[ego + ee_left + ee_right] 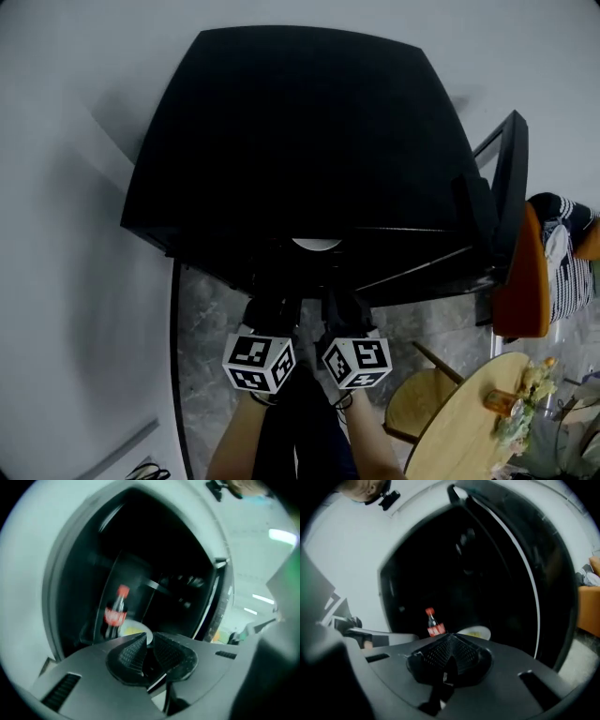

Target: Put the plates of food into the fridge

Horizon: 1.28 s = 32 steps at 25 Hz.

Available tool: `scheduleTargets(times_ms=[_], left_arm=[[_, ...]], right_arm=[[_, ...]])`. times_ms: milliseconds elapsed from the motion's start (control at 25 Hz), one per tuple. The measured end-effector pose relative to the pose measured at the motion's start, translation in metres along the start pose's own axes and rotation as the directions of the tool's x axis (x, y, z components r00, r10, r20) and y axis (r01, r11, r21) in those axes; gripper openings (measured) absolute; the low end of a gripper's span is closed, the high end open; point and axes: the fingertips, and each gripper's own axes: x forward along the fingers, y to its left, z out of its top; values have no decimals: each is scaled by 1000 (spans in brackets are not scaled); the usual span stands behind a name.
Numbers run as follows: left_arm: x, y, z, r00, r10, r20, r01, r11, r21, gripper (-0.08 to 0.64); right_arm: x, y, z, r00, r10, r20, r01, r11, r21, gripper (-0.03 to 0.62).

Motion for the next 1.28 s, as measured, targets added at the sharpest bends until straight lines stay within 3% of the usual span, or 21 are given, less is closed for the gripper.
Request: scheduleTargets(times_ms=[280, 440, 1000, 1280], left_arm=[[-87, -64, 90, 989, -11, 150, -5, 994, 109, 37], [-131, -95, 118, 976, -25, 218, -9, 988, 155, 32], [-242, -160, 131, 949, -110, 295, 47, 976, 213, 9], [-253, -201, 122, 944, -177, 279, 104, 960, 259, 9]], right_arm=[[-94, 68, 105, 982, 24, 189, -22, 1000, -14, 11], [-136, 95, 140, 965, 23, 260, -14, 999, -37, 11], [-253, 159, 159, 934, -10, 357, 38, 997, -72, 11], [-298, 150, 162, 916, -73, 395, 103, 993, -54, 11]])
